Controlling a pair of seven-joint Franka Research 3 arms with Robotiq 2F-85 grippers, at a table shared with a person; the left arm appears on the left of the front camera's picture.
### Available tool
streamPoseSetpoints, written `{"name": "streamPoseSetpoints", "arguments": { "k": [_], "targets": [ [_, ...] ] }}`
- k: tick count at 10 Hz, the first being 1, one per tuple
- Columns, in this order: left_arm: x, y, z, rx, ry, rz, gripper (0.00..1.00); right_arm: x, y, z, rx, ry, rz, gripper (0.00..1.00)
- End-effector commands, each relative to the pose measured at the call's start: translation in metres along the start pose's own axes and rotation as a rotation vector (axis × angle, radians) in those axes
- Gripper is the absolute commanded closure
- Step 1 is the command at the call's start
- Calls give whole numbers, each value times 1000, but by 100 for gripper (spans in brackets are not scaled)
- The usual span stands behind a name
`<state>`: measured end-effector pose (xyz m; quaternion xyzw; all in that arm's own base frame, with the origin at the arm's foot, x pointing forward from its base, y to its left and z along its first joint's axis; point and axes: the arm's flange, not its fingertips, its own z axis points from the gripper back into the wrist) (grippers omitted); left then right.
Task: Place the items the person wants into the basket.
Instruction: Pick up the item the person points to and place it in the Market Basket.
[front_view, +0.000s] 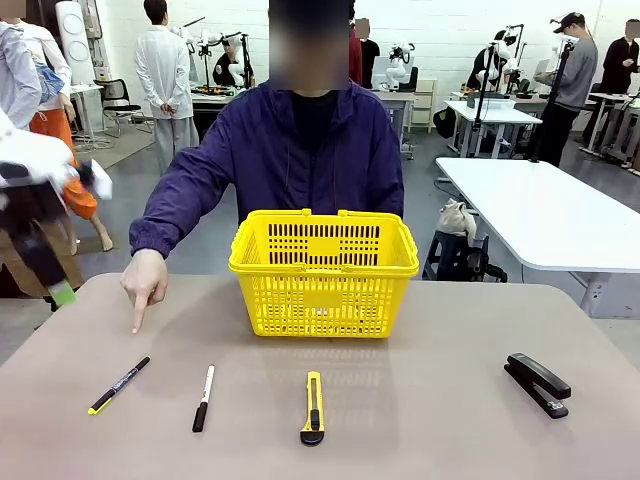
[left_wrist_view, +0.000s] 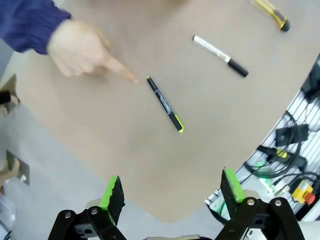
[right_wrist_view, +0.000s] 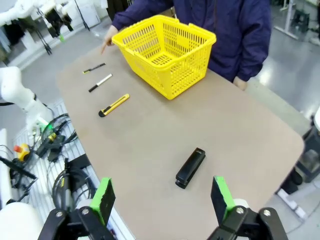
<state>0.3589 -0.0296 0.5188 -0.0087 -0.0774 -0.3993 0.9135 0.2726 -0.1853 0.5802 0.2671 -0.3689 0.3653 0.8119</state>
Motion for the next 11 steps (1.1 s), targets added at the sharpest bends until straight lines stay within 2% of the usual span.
{"name": "streamPoseSetpoints", "arguments": {
  "k": [1, 3, 5, 11],
  "targets": [
    [9, -3, -41, 33, 55, 30, 0, 2, -2, 1, 14, -30, 11, 0],
    [11, -9, -70, 91, 19, 100, 0, 2, -2, 1, 14, -30, 11, 0],
    [11, -1, -88, 101, 11, 131, 0, 2, -2, 1, 14, -30, 11, 0],
    [12, -4, -78, 71, 12, 104, 0, 2, -2, 1, 14, -30, 11, 0]
  ]
}}
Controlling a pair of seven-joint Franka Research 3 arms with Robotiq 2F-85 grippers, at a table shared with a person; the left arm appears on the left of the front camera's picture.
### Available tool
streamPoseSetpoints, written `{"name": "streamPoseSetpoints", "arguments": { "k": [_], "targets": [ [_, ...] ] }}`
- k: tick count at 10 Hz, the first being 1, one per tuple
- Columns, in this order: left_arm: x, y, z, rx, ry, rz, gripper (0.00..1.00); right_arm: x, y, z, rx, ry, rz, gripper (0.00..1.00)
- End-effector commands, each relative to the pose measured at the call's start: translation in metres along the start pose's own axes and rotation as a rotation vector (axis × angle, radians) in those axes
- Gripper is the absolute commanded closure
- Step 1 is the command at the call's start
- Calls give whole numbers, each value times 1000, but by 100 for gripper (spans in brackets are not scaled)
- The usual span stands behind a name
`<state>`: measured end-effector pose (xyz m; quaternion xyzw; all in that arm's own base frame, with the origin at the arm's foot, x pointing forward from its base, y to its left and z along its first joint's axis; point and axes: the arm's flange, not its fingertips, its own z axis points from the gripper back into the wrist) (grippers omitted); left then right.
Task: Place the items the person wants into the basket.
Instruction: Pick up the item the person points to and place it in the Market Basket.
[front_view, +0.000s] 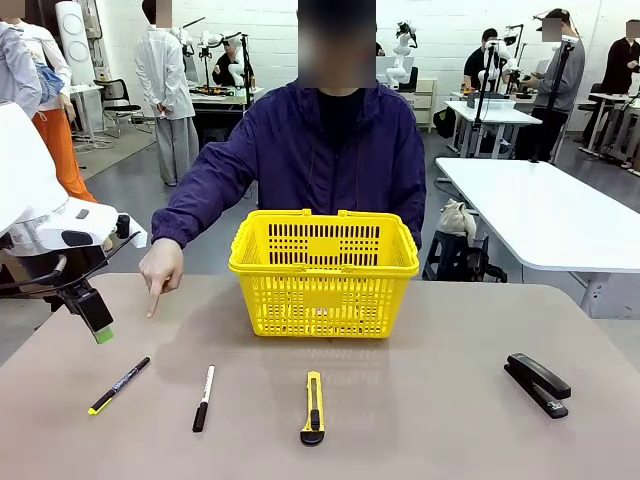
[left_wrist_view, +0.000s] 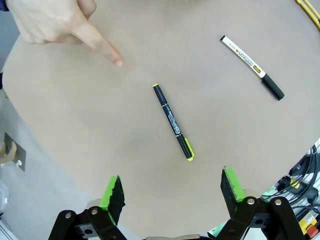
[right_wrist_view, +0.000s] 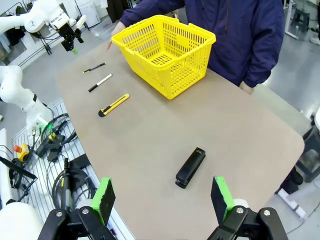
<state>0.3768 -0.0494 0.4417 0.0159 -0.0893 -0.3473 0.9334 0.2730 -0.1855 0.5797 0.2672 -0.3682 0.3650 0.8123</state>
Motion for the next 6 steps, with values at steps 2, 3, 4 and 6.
{"name": "streamPoseSetpoints", "arguments": {
  "k": [2, 3, 4, 6],
  "targets": [
    [-3, 0, 2, 8, 12, -3, 0, 2, -2, 1, 14, -32, 12, 0],
    [0, 0, 0, 0, -1, 1, 0, 2, -2, 1, 14, -32, 12, 0],
    [9, -7, -17, 82, 45, 56, 0, 2, -2, 1, 14, -32, 12, 0],
    [22, -25, -45, 149, 83, 95, 0, 2, -2, 1, 14, -32, 12, 0]
  ]
}}
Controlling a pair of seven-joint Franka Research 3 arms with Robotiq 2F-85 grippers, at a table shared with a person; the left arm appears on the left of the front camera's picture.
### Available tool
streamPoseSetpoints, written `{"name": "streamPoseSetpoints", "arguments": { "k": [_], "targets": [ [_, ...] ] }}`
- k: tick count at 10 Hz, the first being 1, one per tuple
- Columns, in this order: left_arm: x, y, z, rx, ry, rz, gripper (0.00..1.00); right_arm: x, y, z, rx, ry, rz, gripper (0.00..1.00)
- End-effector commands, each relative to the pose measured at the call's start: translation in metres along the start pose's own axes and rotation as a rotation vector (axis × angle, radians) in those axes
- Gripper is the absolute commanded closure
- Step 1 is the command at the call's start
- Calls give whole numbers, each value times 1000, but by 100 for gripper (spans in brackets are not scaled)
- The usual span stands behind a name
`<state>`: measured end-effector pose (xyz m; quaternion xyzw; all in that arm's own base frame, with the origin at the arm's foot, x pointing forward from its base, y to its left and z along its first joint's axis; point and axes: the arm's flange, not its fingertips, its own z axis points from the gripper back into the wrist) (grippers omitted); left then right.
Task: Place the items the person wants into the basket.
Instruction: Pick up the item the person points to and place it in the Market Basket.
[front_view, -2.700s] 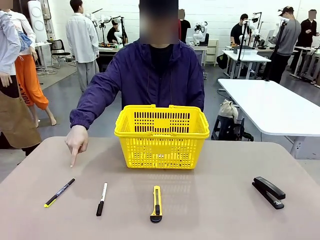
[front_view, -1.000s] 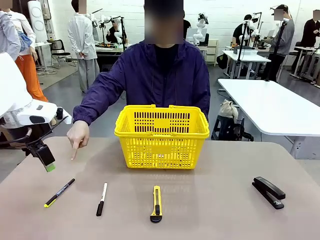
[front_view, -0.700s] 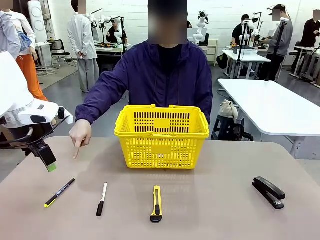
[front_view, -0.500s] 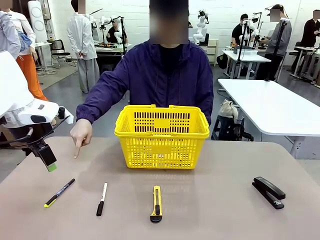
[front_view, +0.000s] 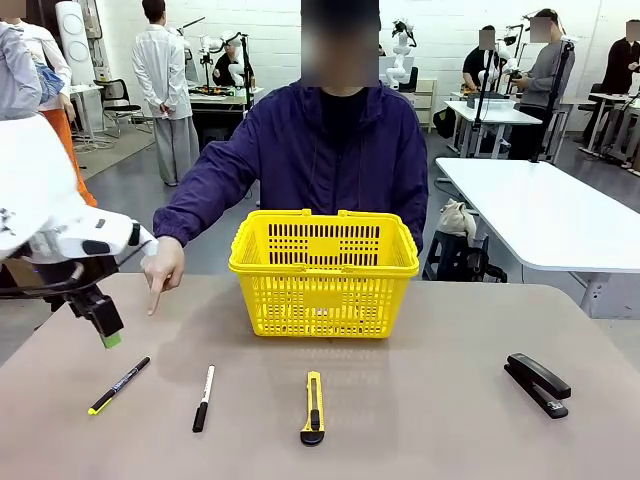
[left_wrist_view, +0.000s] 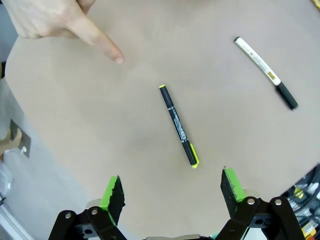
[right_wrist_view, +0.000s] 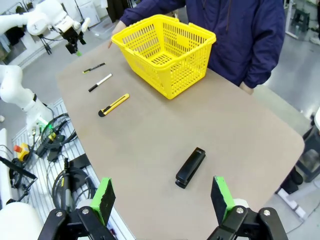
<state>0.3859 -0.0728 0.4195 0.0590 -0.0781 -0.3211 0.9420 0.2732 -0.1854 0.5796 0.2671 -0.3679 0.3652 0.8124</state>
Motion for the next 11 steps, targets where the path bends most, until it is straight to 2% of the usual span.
{"name": "streamPoseSetpoints", "arguments": {
  "k": [1, 7, 11],
  "targets": [
    [6, -20, -32, 97, 25, 69, 0, 2, -2, 1, 14, -32, 12, 0],
    [-2, -18, -91, -4, 46, 140, 0, 2, -2, 1, 14, -32, 12, 0],
    [-3, -15, -110, -47, 71, 161, 0, 2, -2, 1, 14, -32, 12, 0]
  ]
}}
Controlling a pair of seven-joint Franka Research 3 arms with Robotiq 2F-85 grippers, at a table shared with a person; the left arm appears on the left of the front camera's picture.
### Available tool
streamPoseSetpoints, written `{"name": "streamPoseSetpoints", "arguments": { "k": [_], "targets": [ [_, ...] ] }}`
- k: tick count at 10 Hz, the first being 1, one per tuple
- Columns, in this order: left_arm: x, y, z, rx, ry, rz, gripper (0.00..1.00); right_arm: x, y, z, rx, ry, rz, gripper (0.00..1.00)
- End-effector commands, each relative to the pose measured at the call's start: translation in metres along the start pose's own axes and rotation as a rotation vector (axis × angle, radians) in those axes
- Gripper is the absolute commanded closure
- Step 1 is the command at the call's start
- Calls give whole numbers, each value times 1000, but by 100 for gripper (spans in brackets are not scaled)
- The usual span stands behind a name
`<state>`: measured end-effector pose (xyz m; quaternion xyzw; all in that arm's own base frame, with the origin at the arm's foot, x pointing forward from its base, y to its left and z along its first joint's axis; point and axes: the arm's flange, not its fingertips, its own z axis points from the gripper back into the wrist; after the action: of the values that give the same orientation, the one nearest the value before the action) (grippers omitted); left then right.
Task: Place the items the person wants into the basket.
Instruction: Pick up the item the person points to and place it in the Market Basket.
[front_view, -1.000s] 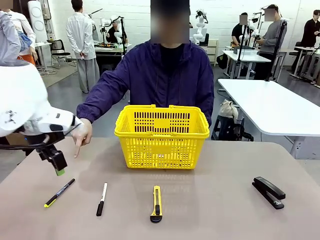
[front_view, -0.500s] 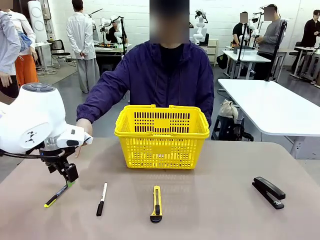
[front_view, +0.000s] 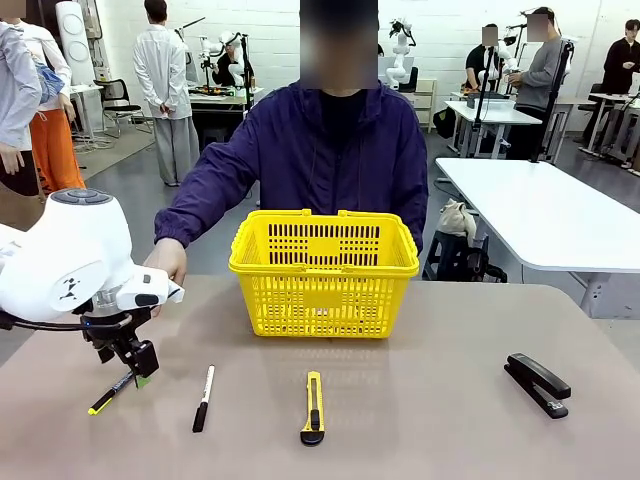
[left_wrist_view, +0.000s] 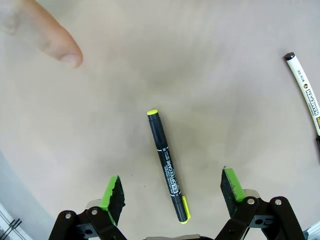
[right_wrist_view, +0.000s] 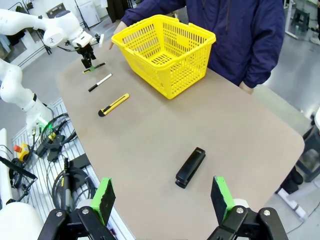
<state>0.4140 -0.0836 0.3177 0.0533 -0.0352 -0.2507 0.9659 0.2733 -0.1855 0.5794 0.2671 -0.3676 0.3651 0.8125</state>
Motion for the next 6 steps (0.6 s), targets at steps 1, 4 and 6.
{"name": "streamPoseSetpoints", "arguments": {
  "k": [1, 4, 6],
  "targets": [
    [-22, -4, -12, -52, -13, 25, 0, 2, -1, 1, 13, -33, 12, 0],
    [-20, 7, -20, -111, 6, 45, 0, 2, -1, 1, 13, -33, 12, 0],
    [-22, 11, -19, -108, -4, 63, 0, 2, -1, 1, 13, -33, 12, 0]
  ]
}}
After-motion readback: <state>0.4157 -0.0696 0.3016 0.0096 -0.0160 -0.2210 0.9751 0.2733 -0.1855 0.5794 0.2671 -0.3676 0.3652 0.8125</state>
